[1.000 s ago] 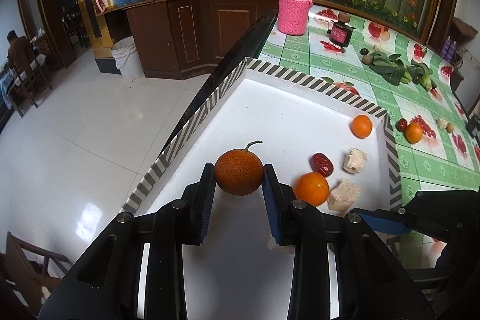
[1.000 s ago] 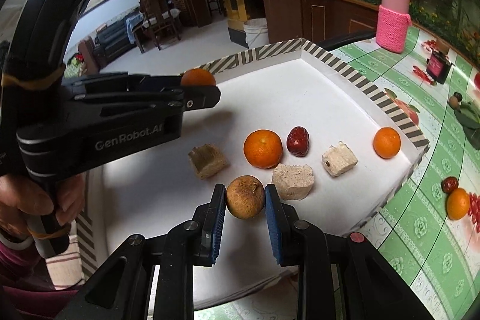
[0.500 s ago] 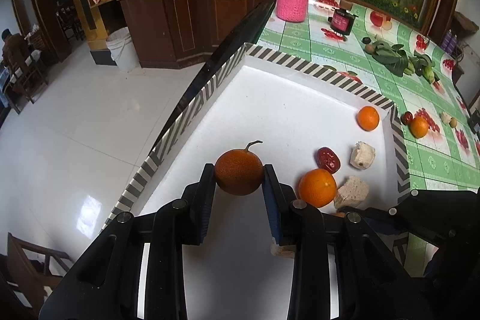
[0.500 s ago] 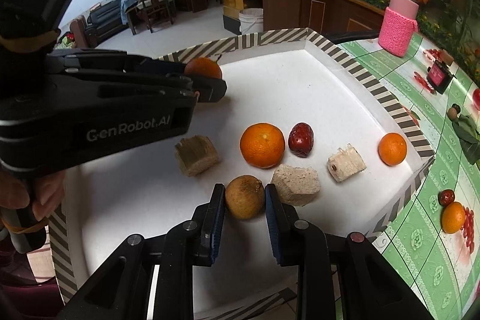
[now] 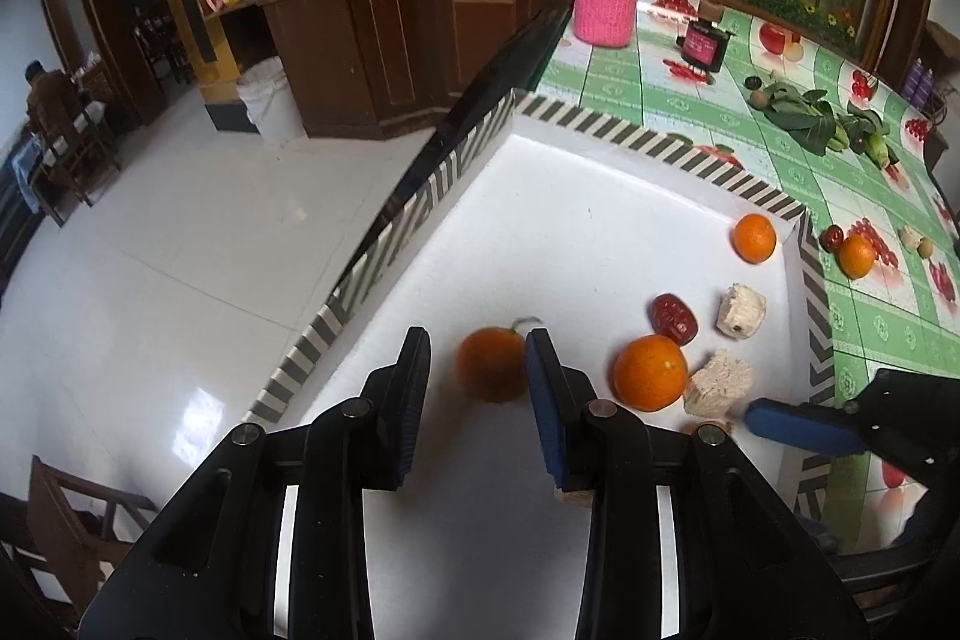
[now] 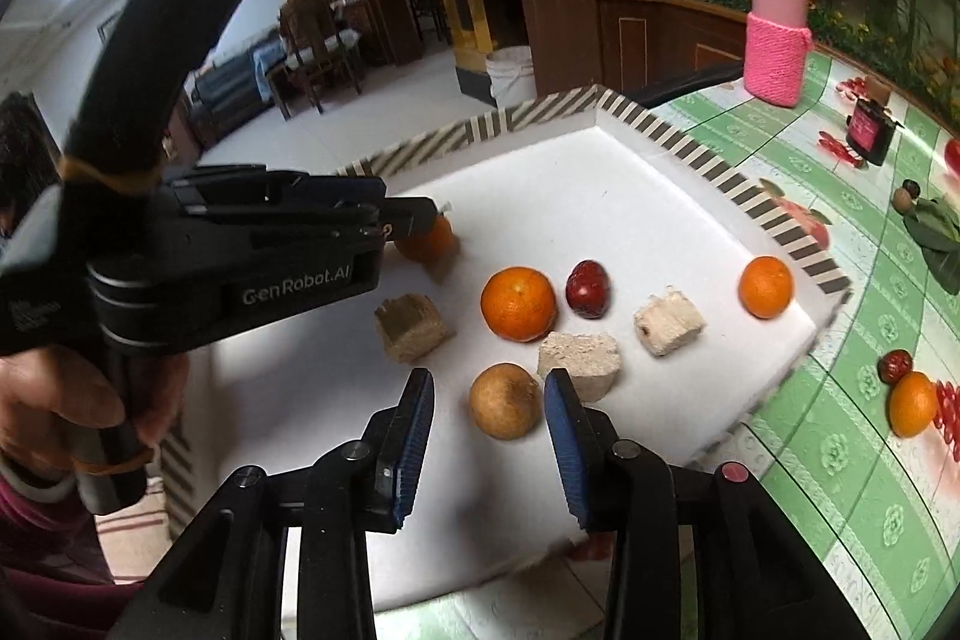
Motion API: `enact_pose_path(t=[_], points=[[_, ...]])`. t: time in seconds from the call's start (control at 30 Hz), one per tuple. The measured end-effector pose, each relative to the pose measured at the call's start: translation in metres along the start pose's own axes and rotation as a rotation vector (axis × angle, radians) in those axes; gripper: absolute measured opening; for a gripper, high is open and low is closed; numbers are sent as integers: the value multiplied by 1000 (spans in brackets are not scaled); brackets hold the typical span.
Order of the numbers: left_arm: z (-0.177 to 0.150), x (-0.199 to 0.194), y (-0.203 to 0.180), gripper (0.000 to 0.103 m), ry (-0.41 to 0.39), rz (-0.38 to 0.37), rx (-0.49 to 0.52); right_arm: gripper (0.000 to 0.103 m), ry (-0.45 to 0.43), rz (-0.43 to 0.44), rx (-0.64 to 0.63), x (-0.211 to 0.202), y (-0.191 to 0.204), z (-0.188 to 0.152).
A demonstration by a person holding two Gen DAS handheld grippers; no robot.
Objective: Organize fruits
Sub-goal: 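Carry the orange and brown fruit over the white tray and open both tools, then grasp a mandarin orange with the left tool while the right tool grasps a tan round fruit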
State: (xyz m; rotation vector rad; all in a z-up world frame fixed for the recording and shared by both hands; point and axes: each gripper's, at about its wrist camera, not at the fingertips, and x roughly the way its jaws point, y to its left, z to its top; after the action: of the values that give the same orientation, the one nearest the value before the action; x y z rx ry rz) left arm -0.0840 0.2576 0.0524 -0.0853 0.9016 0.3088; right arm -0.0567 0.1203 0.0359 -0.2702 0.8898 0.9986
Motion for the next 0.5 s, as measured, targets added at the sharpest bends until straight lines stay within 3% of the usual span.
enact_pose_path(t=[0.2,0.23,0.3,0.33,0.5], points=[[6,-24,-14,33,-82,21,19,37,-54,-36,63,-27,-19,-6],[7,-27,-18,35,-92,16,23,37,-61,-46,70,-31,-23,-9],[8,-31,-27,57,-115,7,28,37,-69,-79,90,-39,-32,-14],[8,-34,-32,60,-131,-2,31,37,-72,-93,100,-42,-35,-17],[9,-41,-59,61,-146,-43,58,37,-96,-151,182,-63,-66,-34]])
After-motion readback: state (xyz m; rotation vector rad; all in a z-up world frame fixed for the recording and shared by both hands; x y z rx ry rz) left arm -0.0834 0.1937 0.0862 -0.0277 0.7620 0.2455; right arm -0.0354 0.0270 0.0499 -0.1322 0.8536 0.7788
